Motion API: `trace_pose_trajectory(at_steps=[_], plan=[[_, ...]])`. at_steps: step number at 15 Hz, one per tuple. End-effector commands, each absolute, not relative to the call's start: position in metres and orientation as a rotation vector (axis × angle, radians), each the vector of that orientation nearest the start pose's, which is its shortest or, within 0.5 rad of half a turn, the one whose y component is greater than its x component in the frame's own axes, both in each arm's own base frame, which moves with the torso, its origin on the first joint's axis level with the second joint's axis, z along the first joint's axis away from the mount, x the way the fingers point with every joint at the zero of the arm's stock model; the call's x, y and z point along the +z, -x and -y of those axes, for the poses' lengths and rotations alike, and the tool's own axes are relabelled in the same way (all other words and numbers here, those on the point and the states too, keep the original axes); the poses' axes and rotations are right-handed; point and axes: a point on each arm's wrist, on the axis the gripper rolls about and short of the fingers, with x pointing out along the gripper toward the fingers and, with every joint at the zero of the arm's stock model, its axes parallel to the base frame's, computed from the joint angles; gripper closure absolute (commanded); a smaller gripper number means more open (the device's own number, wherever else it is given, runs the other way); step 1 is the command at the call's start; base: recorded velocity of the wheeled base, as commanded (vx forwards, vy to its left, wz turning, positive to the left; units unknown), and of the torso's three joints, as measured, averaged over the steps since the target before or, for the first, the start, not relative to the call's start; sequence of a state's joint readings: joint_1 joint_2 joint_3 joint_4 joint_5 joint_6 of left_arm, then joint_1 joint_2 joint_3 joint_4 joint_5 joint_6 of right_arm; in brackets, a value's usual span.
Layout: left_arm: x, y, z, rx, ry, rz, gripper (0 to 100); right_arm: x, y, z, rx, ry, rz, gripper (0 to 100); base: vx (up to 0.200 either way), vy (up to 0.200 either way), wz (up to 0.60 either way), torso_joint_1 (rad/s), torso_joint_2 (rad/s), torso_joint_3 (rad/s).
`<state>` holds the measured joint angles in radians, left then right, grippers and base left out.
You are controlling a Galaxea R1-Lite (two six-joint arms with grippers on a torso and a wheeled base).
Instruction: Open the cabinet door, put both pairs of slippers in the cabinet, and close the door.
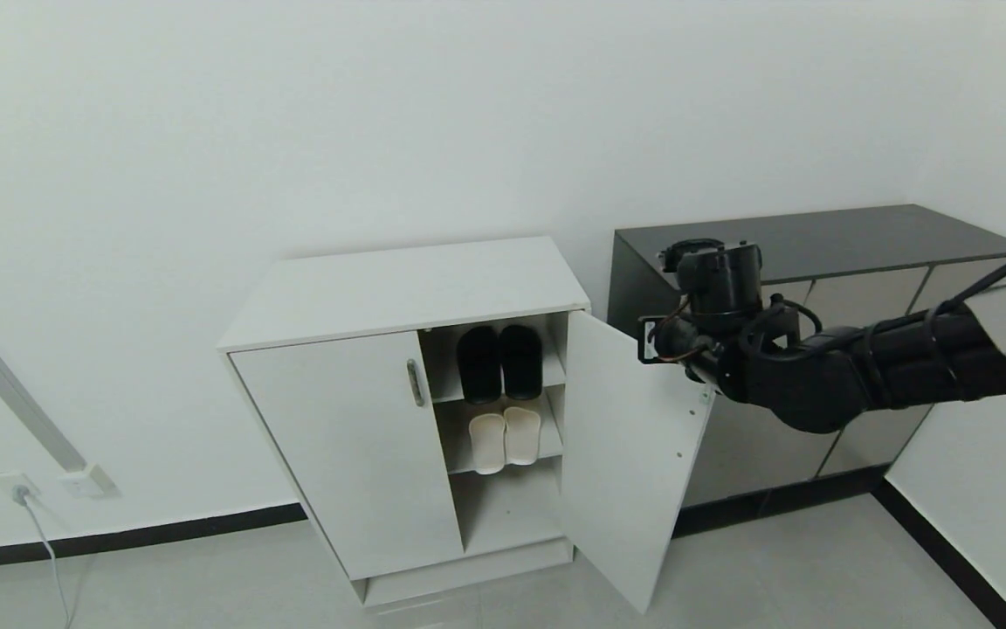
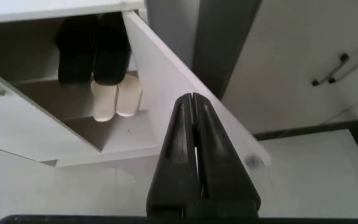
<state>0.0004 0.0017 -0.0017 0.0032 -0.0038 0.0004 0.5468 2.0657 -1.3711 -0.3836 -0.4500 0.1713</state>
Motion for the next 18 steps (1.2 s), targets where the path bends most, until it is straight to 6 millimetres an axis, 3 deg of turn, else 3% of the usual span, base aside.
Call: trace_pose_trajectory(at_steps=[1,6,10,18], plan=[[0.076,0.023,0.000,-0.002,0.000,-0.003,100,0.155,-0.398,-0.202,0.034,-0.016,-0.314,100,0.000,0.000,0.00,0.000,0.00,0.000],[0.076,0.023,0.000,-0.002,0.000,-0.003,100,0.132,-0.425,-0.192,-0.007,-0.014,-0.335,100,0.000,0.000,0.00,0.000,0.00,0.000],[0.076,0.023,0.000,-0.003,0.000,-0.003,100,0.121,-0.435,-0.182,-0.032,-0.011,-0.353,100,0.000,0.000,0.00,0.000,0.00,0.000],[0.076,0.023,0.000,-0.003,0.000,-0.003,100,0.111,-0.427,-0.188,-0.014,0.005,-0.387,100,0.000,0.000,0.00,0.000,0.00,0.000]])
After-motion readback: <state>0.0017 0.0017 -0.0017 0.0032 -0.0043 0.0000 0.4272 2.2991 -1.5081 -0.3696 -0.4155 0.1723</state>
